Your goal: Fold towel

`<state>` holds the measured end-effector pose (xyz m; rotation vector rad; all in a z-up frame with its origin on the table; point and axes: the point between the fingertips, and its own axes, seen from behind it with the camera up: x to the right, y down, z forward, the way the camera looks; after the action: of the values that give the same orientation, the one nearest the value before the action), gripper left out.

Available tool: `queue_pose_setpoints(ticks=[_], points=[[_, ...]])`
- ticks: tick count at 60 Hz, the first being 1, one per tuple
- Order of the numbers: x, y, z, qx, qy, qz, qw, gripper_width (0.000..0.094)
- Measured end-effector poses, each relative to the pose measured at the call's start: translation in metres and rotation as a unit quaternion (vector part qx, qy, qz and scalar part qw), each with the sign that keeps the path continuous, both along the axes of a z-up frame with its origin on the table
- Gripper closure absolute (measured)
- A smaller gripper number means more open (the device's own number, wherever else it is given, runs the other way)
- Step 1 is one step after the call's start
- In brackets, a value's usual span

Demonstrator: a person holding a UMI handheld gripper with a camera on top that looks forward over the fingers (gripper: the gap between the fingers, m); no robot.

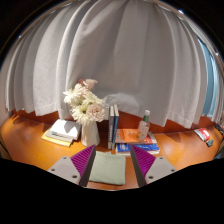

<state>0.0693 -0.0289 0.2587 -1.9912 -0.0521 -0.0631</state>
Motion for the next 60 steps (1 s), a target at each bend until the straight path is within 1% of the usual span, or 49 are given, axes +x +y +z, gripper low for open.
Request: queue_pose_setpoints(ticks=[5, 10, 16, 20, 33, 40, 60], points=[[-0.02, -0.029, 0.031, 0.027, 0.015, 0.006, 0.999, 0.0239], [-0.042, -0.064, 0.036, 0.019, 0.021, 0.019, 0.999, 0.0237], [-0.061, -0.102, 0.029, 0.007, 0.011, 0.023, 1.0, 0.0237], [-0.069, -0.123, 0.019, 0.005, 0.011, 0.018, 1.0, 0.0238], [-0.088, -0.176, -0.014, -0.027, 0.019, 0.005, 0.999, 0.0237], [-0.098, -0.189, -0.024, -0.039, 0.02, 0.004, 0.999, 0.0236], [-0.11, -0.201, -0.021, -0.03, 0.025, -0.002, 0.999, 0.0236]])
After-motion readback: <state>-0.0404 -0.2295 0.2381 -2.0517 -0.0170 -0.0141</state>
